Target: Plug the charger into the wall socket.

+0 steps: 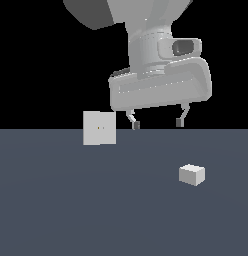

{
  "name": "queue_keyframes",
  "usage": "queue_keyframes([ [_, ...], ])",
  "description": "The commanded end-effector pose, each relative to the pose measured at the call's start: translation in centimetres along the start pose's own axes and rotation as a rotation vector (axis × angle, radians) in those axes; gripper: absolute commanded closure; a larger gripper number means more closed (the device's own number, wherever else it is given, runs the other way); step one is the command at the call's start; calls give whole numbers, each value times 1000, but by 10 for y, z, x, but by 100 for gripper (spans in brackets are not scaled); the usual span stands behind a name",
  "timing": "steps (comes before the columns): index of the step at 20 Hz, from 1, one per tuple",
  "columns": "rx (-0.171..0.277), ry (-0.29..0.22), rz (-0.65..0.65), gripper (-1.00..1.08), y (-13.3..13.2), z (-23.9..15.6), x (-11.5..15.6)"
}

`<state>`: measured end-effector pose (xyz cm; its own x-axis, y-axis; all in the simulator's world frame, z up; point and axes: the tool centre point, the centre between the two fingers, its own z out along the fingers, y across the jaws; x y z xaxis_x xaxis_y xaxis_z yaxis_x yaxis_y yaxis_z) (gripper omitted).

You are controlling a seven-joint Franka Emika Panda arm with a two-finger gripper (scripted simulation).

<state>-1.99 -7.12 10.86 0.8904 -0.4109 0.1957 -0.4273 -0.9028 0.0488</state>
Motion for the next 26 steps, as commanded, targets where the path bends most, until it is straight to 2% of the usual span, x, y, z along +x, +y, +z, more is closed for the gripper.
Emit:
queue_keyframes([
  [1,-10,24,57,-92,8,6,-1],
  [15,-64,144,338,-92,49,34,-10],
  [26,-89,188,449,-92,65,46,-16],
])
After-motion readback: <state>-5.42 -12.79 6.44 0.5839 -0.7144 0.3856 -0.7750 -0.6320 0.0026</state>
